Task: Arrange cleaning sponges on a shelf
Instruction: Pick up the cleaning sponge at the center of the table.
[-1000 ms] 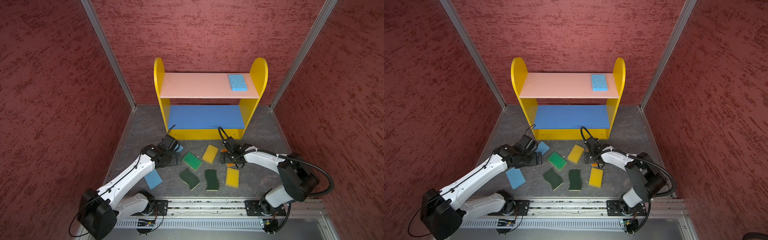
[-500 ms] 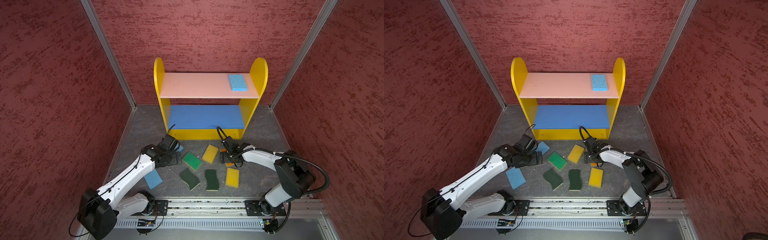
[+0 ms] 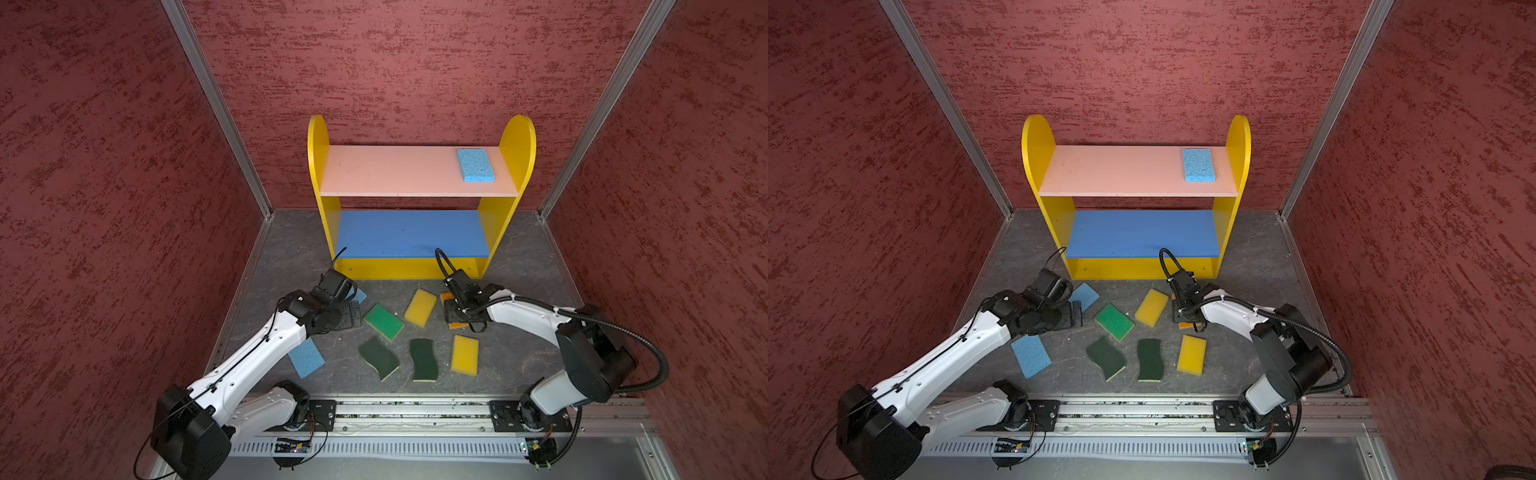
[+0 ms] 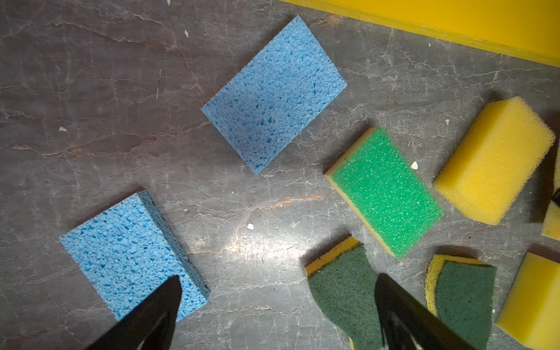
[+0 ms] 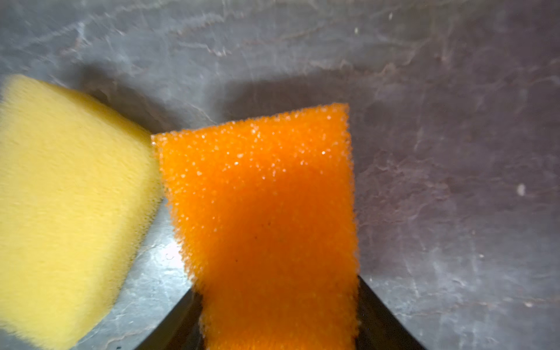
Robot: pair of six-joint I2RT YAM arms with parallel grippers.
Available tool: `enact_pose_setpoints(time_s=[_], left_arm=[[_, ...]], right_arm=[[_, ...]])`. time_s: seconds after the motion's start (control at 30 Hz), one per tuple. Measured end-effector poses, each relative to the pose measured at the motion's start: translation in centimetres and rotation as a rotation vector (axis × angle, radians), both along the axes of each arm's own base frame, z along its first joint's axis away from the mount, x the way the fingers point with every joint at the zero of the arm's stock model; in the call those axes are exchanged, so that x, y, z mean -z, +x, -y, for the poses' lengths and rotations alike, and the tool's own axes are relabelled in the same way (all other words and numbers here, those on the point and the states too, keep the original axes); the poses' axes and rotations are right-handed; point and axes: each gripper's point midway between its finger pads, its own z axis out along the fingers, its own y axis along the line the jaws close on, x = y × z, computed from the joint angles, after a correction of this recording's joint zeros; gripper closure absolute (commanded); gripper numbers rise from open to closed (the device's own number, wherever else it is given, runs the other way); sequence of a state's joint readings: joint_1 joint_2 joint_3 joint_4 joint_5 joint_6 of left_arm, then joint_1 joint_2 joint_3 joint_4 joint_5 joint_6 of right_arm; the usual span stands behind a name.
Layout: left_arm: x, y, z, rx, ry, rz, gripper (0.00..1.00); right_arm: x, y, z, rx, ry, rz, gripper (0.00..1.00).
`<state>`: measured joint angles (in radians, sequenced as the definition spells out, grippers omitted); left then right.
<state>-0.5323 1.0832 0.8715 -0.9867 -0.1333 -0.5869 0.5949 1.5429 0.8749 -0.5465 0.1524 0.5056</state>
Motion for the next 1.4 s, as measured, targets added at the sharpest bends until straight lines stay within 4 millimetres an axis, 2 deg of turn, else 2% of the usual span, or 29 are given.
enact_pose_setpoints(time_s=[0.23,0.33,0.57,1.03,1.23,1.4], left_arm=[[-0.6,0.0,-0.1,-0.001,-0.007,0.024,0.01],[-1.0,0.1,-0.2,0.003,-0.008,0.042,0.01],[-2.5,0.7,-0.2,0.008,-0.009,0.09,0.01],[-3.4,0.7,-0.6,0.01,-0.01,0.13,0.01],[-3.9,0.6,-0.6,0.009,-0.021,0.148,0.01],[-4.0,0.6,-0.6,-0.002,-0.029,0.153,0.0]], right_arm=[[-3.1,0.8,-0.3,0.007,0.026,0.056,0.35],[-5.3,1.1,-0.4,0.011,0.041,0.087,0.35],[-11.5,1.9,-1.7,0.009,0.133,0.199,0.35],[-22.6,1.3,-6.0,-0.082,0.294,0.376,0.36],[-28.6,0.5,-8.2,-0.164,0.366,0.473,0.37],[-33.6,0.6,-10.0,-0.241,0.406,0.572,0.37]])
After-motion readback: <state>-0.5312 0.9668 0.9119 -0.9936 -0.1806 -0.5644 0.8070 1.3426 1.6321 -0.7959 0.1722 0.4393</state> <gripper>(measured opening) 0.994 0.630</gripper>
